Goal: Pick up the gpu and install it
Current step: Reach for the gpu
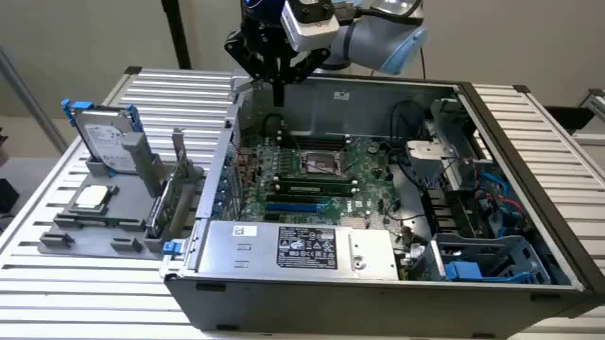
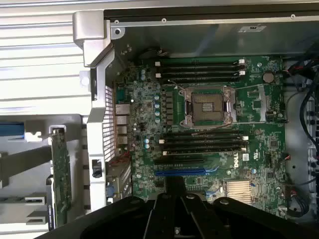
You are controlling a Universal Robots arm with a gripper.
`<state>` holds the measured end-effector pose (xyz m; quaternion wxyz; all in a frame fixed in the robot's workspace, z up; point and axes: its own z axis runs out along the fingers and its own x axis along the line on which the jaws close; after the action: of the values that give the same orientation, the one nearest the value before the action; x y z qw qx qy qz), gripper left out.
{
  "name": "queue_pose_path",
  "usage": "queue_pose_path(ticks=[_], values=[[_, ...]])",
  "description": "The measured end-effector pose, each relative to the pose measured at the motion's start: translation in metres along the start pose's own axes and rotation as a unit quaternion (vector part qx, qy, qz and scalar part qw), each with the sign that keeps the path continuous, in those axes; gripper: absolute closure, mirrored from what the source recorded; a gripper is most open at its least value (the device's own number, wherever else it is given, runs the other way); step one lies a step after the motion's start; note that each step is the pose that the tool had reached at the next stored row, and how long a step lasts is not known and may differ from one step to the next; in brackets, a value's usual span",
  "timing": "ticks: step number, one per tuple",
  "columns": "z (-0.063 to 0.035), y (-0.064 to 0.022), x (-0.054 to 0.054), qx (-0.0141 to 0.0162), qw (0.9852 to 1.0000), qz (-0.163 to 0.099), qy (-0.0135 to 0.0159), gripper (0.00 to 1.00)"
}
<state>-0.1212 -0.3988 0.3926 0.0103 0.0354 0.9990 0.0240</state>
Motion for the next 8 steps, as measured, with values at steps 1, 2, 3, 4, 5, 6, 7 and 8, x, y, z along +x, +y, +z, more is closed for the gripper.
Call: queue_pose_path(ticks=[1,2,3,4,5,6,7,8], values=[[0.0,0.0,0.0,0.0,1.0,0.0,0.0,1.0],[0.0,0.0,0.0,0.0,1.0,0.0,0.0,1.0],[0.0,0.0,0.0,0.0,1.0,0.0,0.0,1.0],[0.0,0.0,0.0,0.0,1.0,0.0,0.0,1.0],[0.0,0.0,0.0,0.0,1.0,0.0,0.0,1.0],[0.0,0.0,0.0,0.0,1.0,0.0,0.0,1.0],[0.0,0.0,0.0,0.0,1.0,0.0,0.0,1.0],[0.0,0.0,0.0,0.0,1.0,0.0,0.0,1.0]])
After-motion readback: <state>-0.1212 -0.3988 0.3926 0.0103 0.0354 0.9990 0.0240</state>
